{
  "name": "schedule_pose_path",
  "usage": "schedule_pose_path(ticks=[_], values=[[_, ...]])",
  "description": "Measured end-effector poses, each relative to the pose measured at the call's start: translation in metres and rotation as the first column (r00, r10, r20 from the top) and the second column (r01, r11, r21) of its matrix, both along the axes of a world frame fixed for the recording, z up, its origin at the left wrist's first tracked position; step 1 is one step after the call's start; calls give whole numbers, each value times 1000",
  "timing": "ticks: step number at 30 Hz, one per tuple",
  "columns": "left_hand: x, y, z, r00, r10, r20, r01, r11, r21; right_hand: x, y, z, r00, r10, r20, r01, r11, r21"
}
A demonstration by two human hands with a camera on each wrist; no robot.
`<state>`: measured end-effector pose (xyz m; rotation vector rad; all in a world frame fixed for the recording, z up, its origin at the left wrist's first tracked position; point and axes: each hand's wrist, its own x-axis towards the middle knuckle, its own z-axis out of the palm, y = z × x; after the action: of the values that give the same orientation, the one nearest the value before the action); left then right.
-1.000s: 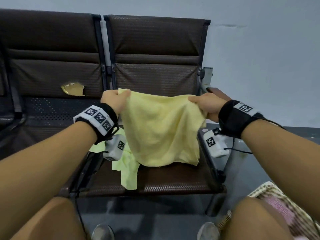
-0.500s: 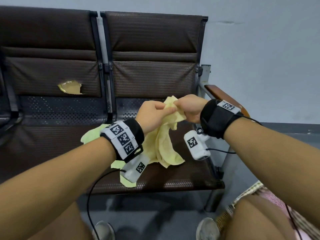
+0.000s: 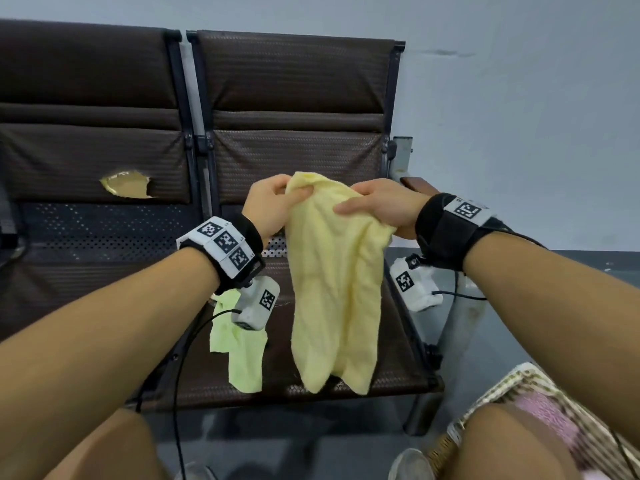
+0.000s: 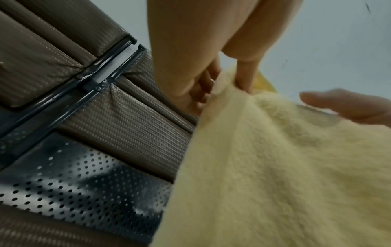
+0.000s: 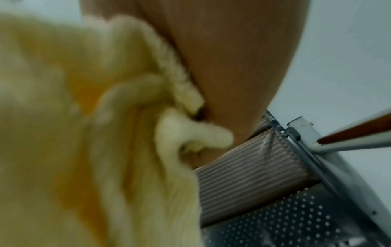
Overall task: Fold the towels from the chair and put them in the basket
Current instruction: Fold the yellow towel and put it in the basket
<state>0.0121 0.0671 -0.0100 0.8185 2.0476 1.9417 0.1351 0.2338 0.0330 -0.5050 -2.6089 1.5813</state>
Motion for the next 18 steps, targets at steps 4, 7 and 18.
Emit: schedule_pose_path(ticks=[4, 7, 18], values=[[-10, 19, 6, 974, 124, -190, -144, 985, -99, -12, 22, -1, 991, -136, -16, 120, 810, 573], [-20, 27, 15, 963, 184, -197, -201, 977, -68, -22, 30, -1, 969, -167, -184, 246, 735, 631], [-34, -14, -57, 990, 96, -105, -123, 948, -293, -13, 26, -60, 990, 97, -105, -8, 774, 633]])
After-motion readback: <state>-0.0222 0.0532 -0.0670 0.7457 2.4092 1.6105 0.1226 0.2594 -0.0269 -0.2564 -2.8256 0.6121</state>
